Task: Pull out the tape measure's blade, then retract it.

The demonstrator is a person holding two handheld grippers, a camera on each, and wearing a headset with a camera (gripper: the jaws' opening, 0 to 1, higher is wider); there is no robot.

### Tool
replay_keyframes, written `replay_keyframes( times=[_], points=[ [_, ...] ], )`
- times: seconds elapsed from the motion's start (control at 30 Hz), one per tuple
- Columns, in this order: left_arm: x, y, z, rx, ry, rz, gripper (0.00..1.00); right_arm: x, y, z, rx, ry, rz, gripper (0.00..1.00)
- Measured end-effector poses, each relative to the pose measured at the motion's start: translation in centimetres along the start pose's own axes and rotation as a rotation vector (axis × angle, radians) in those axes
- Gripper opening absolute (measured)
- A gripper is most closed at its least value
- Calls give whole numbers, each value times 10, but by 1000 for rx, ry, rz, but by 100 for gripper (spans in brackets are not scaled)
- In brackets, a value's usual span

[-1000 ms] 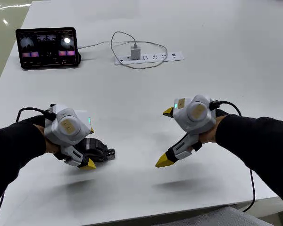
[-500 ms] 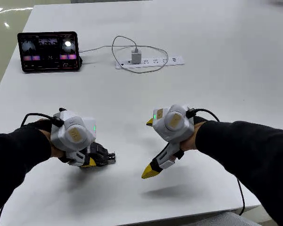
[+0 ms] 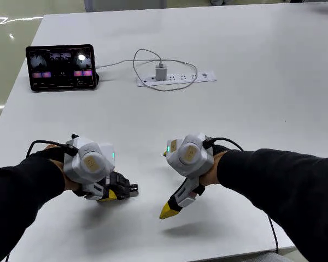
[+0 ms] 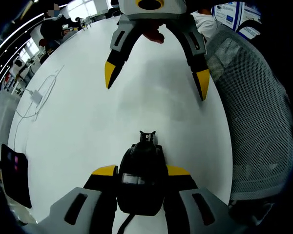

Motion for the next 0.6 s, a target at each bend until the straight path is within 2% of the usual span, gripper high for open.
replay_keyframes(
  times=[0.1,0.2,0.3,0.43,0.53,0.6],
  points=[
    [0,0,1,4,2,-4,31,-1,4,4,14,3,2,99],
    [1,1,1,2,1,-6,31,-2,7,4,0,-28,1,84],
    [1,1,1,-2,0,-3,31,0,10,8,13,-39,1,85],
    [2,2,2,-3,1,7,31,-1,14,14,28,-78,6,72],
    [1,1,2,11,-7,9,31,-2,16,21,37,-121,3,61],
    [1,1,2,17,-9,11,31,-1,19,23,35,-127,2,58]
  ],
)
Point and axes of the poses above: the centre of the closed fingertips' face, and the gripper's own axes: y roughly forward along the fingers, x roughly to its right, z roughly out of its top, the point moved 1 cm from there along -y, roughly backward along the fingers, and after that the axes turned 12 degrees about -x, right-handed, at the moved point
